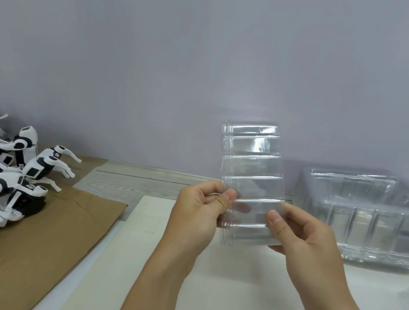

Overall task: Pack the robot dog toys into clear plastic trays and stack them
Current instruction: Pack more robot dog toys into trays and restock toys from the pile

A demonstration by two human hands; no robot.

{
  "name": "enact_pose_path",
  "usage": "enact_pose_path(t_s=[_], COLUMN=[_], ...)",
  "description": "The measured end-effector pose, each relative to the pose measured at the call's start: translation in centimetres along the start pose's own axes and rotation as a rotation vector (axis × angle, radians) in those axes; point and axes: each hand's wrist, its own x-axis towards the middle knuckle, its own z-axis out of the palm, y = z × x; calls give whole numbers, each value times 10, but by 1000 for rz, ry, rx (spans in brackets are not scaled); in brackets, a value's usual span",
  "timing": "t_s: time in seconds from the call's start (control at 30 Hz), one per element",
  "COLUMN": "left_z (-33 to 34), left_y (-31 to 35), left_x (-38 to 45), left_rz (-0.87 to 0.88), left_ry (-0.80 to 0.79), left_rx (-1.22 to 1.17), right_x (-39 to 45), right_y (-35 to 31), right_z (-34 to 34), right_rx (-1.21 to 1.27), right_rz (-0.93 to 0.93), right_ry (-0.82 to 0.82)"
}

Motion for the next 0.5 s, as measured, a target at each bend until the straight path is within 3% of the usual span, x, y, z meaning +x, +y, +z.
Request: enact_pose_path(t_s=[0.5], left_z=[1], left_y=[2], left_x=[-1], left_rz=[-46], left_ry=[22], left_rx=[-142], right_x=[3], right_y=[2], right_z=[-1], right_rx=[117], right_rz=[162], right_ry=[77])
